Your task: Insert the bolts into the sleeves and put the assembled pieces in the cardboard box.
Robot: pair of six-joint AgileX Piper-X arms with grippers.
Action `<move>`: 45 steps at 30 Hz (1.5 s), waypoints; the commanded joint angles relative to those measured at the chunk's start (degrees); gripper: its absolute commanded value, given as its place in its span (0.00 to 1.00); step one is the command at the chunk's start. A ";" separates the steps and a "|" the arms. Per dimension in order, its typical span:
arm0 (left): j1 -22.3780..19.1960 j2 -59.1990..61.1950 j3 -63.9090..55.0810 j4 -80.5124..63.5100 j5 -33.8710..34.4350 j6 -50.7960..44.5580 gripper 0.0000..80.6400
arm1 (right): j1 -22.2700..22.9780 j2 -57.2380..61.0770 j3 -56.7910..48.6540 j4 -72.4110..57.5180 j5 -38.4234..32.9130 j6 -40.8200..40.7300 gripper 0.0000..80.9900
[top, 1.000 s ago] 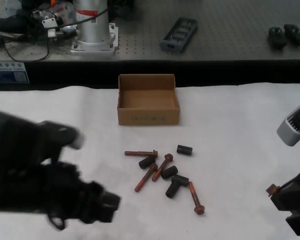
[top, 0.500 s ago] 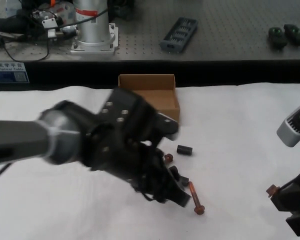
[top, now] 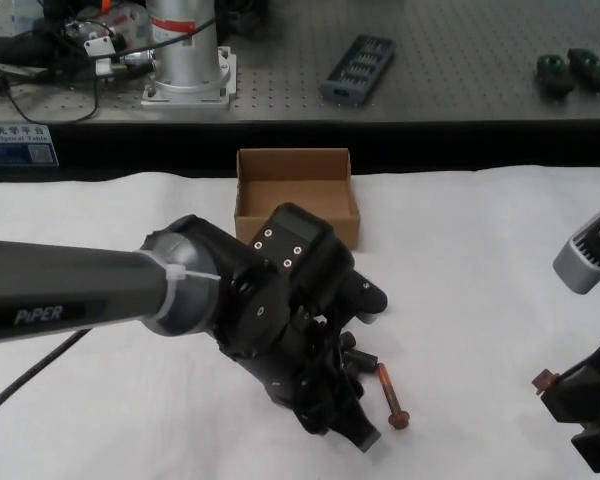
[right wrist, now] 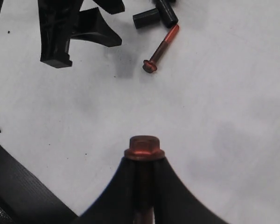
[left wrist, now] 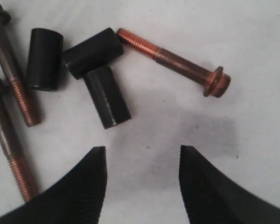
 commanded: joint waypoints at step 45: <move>-0.10 7.48 -0.75 -9.42 -6.72 0.20 0.01 | 0.00 -0.50 -0.12 -0.56 -0.83 -0.36 0.04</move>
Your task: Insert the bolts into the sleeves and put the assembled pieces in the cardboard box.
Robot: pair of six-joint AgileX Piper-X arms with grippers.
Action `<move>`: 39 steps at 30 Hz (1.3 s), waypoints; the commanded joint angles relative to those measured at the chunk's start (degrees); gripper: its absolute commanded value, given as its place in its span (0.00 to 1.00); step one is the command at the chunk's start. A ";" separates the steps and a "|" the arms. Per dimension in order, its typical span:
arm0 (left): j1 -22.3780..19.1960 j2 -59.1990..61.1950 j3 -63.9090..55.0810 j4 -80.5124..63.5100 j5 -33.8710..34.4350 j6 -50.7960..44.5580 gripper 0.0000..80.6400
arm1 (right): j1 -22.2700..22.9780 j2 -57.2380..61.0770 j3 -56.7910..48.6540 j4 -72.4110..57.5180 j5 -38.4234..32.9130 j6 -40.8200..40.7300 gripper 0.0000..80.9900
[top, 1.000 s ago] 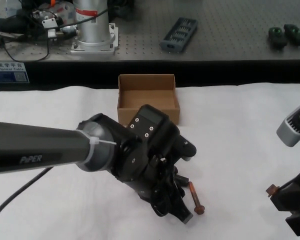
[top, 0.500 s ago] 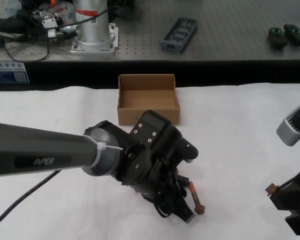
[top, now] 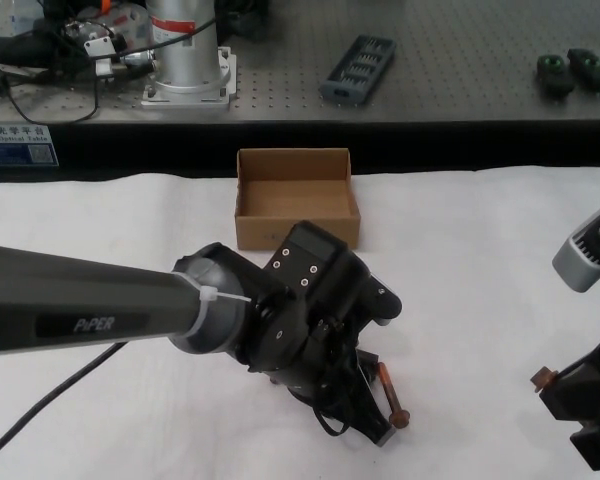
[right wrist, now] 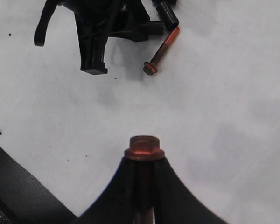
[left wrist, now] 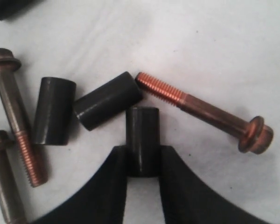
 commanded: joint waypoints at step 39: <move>0.92 -46.93 24.88 -7.58 27.88 -22.97 0.01 | 0.00 -0.19 -0.12 -33.78 -21.58 29.66 0.04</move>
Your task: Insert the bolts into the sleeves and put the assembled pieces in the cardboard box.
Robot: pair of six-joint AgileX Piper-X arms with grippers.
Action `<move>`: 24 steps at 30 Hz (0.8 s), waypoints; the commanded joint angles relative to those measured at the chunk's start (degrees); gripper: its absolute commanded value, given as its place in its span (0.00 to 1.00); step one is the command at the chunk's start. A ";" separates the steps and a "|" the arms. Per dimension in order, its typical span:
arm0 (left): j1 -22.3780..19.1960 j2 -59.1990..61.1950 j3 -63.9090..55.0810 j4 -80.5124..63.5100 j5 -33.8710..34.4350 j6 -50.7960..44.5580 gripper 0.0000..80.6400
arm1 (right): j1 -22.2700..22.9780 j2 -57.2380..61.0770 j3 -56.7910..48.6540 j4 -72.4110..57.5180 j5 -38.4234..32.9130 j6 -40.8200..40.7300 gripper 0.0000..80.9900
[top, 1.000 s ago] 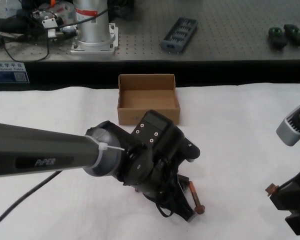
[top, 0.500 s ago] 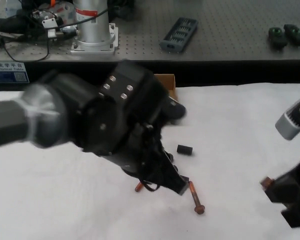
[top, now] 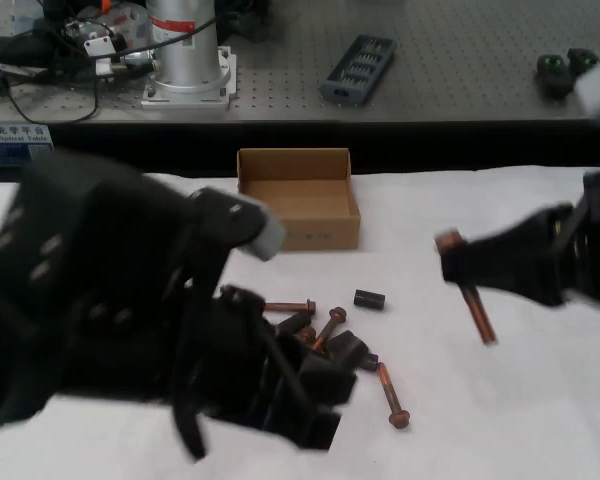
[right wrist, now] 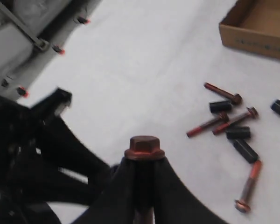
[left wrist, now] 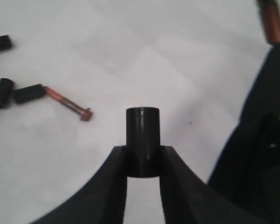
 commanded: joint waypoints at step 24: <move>0.11 -8.57 9.56 -37.14 14.86 -21.59 0.01 | 0.00 -0.30 -0.23 -22.73 -11.76 22.91 0.04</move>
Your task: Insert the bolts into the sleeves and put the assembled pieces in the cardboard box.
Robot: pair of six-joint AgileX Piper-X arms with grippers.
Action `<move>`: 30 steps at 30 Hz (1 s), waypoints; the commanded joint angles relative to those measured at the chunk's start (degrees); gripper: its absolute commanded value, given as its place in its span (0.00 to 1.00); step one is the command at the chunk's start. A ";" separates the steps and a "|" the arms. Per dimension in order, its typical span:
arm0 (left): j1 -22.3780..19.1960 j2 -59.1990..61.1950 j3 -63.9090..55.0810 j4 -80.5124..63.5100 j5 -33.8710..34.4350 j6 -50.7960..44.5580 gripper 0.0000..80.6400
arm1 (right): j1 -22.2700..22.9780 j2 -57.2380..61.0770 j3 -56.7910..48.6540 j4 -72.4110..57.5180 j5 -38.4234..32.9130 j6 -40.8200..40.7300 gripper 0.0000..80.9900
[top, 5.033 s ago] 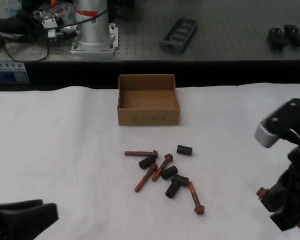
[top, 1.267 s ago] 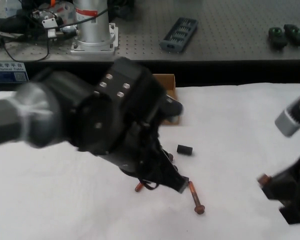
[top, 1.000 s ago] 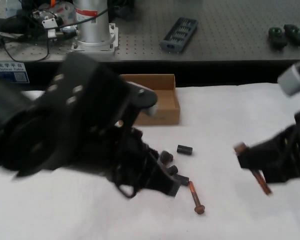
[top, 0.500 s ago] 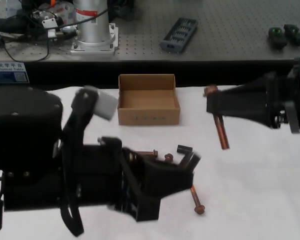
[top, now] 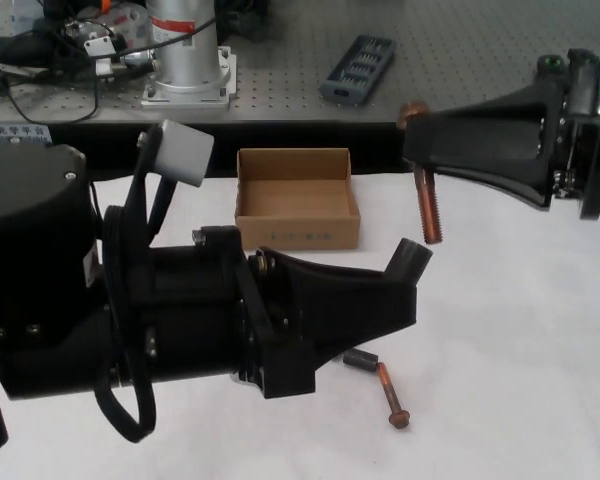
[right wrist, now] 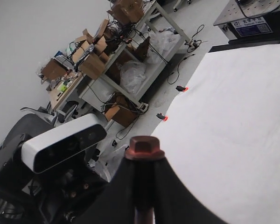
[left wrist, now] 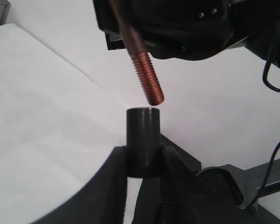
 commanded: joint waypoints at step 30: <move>0.11 -0.80 -0.15 -6.53 1.26 -4.96 0.01 | 2.09 -0.40 -0.23 -2.49 0.34 0.93 0.04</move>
